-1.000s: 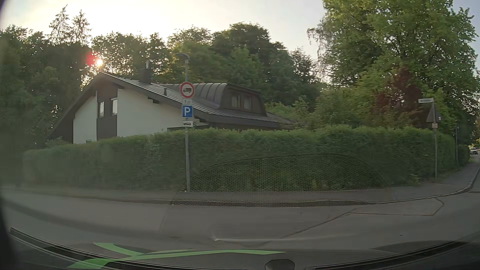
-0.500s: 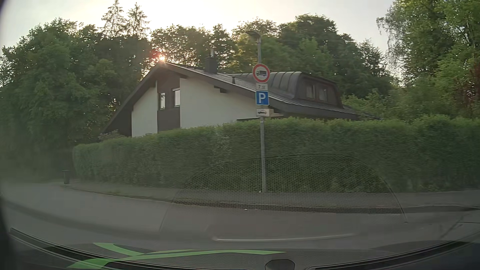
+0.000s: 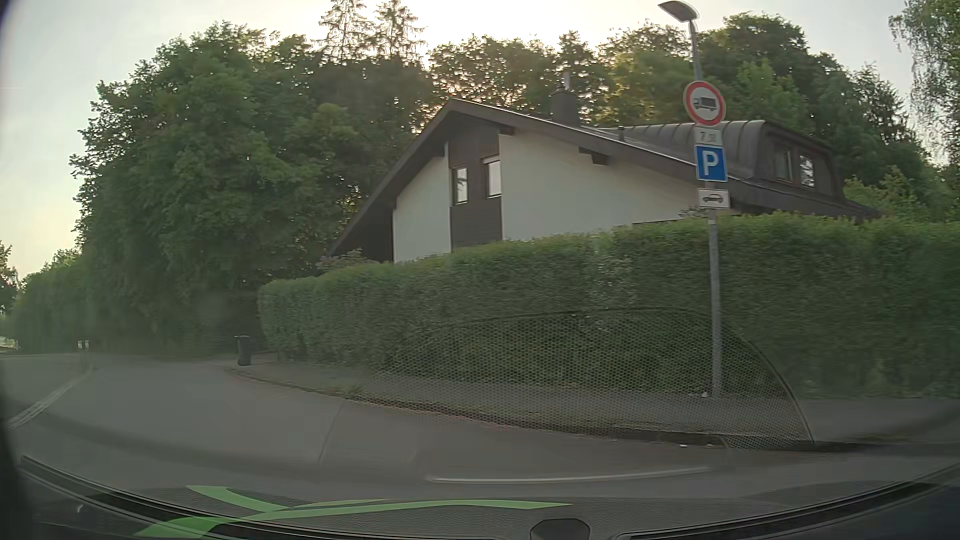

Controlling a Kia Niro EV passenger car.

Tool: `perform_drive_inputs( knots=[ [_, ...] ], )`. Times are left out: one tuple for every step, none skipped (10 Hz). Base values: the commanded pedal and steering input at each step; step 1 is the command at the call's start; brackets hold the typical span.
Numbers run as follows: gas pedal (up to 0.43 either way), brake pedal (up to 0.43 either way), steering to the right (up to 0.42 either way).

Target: Follow the waypoints while adhering to traffic rules and regulations

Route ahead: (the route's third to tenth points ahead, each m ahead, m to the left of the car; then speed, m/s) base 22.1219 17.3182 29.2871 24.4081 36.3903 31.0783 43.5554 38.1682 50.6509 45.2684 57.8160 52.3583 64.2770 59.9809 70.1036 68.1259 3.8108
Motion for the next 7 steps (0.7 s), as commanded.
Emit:
perform_drive_inputs(
  knots=[
    [0.000,0.000,-0.505],
    [0.000,0.000,-0.505],
    [0.000,0.000,-0.505],
    [0.000,0.000,-0.504],
    [0.000,0.000,-0.502],
    [0.000,0.000,-0.494],
    [0.000,0.000,-0.465]
  ],
)
